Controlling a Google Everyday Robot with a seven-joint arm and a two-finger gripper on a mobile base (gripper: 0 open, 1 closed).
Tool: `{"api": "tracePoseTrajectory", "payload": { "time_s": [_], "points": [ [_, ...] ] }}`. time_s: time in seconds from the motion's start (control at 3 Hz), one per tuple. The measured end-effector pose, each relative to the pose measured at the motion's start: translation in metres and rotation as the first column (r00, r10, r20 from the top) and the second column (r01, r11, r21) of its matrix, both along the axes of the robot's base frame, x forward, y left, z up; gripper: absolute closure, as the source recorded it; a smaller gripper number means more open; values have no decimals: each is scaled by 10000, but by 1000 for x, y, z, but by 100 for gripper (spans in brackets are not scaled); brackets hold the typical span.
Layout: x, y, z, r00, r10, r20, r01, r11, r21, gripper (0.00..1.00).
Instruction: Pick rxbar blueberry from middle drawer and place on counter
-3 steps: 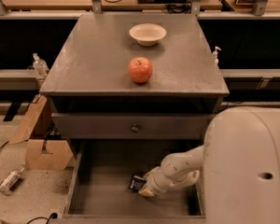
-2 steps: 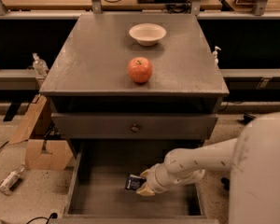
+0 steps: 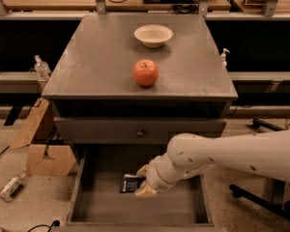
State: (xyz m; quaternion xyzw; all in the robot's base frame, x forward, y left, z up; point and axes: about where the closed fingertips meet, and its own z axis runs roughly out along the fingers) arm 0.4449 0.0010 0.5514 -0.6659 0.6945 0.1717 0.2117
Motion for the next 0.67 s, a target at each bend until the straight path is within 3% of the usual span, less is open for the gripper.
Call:
{"api": "tracePoseTrajectory", "payload": {
  "time_s": [0.33, 0.67],
  "points": [
    [-6, 11, 69, 9996, 234, 141, -228, 9989, -414, 100],
    [-4, 19, 142, 9981, 112, 610, -67, 9973, -729, 100]
  ]
}}
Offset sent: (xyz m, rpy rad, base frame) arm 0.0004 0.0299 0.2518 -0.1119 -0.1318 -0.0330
